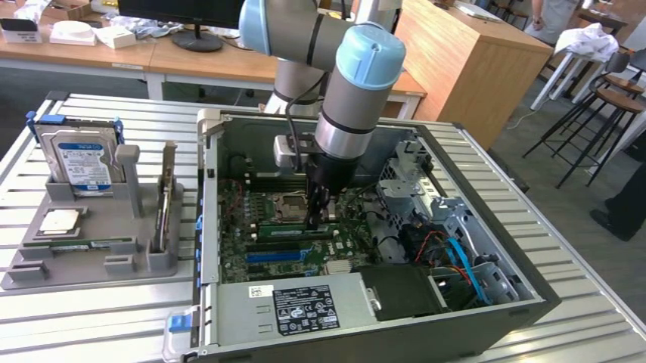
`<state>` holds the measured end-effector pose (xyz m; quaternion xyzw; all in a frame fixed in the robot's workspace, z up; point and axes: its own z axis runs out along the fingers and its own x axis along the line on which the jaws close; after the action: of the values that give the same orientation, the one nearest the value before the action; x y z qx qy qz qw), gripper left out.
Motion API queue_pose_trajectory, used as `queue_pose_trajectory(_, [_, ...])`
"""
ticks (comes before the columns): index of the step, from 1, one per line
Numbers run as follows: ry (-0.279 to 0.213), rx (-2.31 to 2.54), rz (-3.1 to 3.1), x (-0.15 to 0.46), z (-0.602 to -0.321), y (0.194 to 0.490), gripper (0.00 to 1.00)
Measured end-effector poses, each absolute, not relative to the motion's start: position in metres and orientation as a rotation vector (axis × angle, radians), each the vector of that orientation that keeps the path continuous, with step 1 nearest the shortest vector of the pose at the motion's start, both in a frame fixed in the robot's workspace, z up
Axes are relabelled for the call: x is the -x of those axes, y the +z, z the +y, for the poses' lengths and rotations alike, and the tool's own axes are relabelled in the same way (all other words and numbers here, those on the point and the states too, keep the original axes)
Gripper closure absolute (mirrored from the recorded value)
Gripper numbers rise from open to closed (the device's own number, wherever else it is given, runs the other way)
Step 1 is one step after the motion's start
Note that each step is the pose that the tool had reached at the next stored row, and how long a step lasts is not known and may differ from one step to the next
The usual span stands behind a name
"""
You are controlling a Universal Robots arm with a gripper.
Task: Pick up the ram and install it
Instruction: 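Insert the ram into the slot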
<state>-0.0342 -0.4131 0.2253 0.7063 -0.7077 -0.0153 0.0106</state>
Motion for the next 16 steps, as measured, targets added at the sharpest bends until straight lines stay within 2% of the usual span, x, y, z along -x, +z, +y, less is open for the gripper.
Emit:
queue_pose_trajectory(4, [-0.048, -2.204, -2.209, 0.0342, -0.4131, 0.2252, 0.88])
queue_pose_trajectory(6, [-0.048, -2.204, -2.209, 0.0342, -0.4131, 0.2252, 0.76])
queue_pose_trajectory(9, [-0.048, -2.204, -2.209, 0.0342, -0.4131, 0.2252, 0.70])
queue_pose_trajectory(10, [-0.048, -2.204, -2.209, 0.0342, -0.4131, 0.2252, 0.63])
queue_pose_trajectory(16, [-0.048, -2.204, -2.208, 0.0342, -0.4131, 0.2259, 0.63])
